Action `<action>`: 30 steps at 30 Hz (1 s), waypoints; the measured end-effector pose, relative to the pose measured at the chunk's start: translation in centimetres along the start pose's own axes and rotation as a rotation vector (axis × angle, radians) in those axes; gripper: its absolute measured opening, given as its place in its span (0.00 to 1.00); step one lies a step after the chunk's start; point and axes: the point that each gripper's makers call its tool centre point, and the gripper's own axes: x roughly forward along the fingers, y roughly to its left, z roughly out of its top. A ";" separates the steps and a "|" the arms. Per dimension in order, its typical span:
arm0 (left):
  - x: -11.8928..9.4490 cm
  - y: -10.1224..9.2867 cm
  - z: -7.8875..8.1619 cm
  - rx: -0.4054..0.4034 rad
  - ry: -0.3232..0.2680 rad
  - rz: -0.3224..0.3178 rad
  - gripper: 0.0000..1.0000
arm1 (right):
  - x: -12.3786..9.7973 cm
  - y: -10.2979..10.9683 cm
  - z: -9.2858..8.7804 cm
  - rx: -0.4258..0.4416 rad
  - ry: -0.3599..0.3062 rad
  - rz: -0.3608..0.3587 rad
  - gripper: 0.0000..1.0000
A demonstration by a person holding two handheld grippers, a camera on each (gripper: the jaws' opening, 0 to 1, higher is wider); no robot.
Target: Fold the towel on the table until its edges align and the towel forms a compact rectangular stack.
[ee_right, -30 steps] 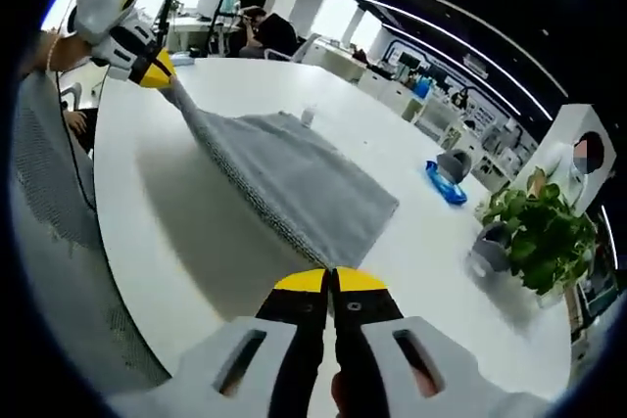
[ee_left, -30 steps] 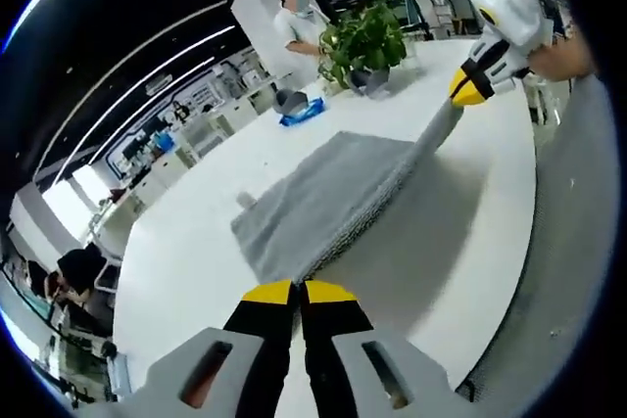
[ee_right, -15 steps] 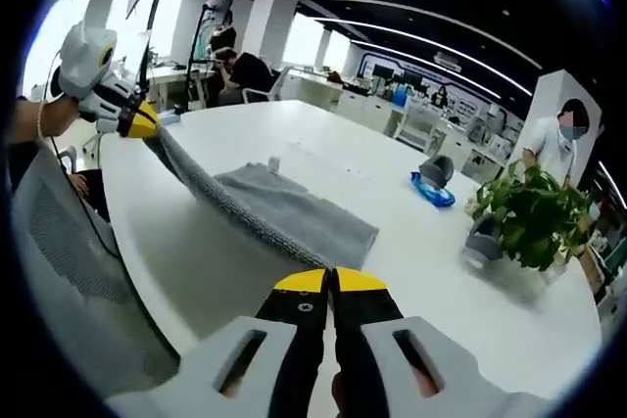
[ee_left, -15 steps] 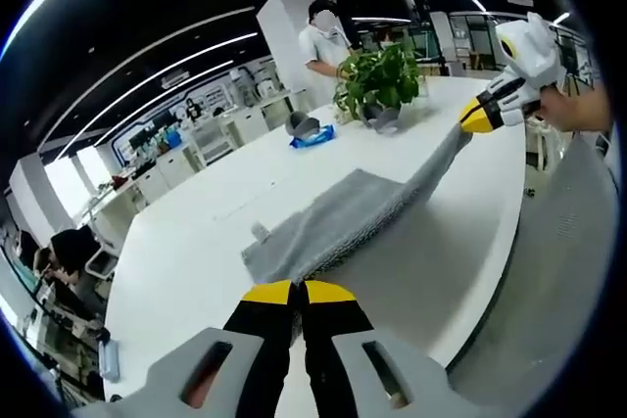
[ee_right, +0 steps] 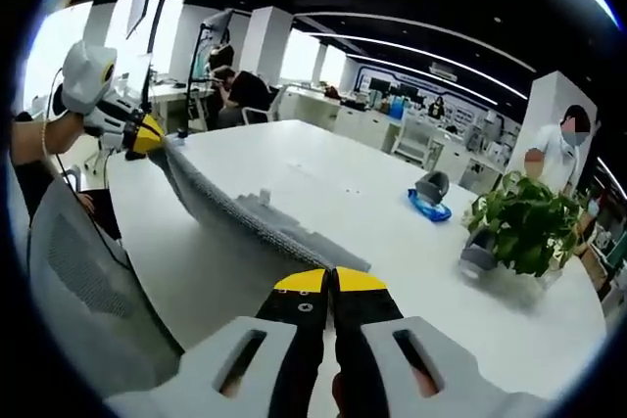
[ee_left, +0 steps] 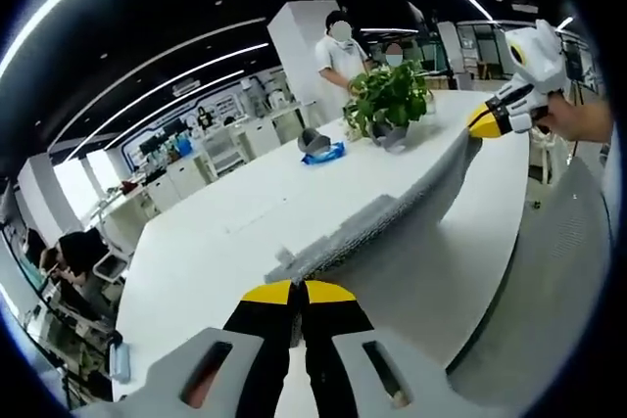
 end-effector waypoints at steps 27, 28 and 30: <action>12.3 3.7 -0.6 0.050 0.132 -0.010 0.03 | 11.2 -4.8 -0.4 -0.081 0.123 0.022 0.00; 13.0 3.7 -1.1 0.043 0.145 -0.014 0.03 | 11.5 -4.8 -0.6 -0.084 0.129 0.024 0.00; 13.8 3.6 -1.8 0.040 0.164 -0.021 0.03 | 12.4 -4.9 -1.2 -0.090 0.147 0.026 0.00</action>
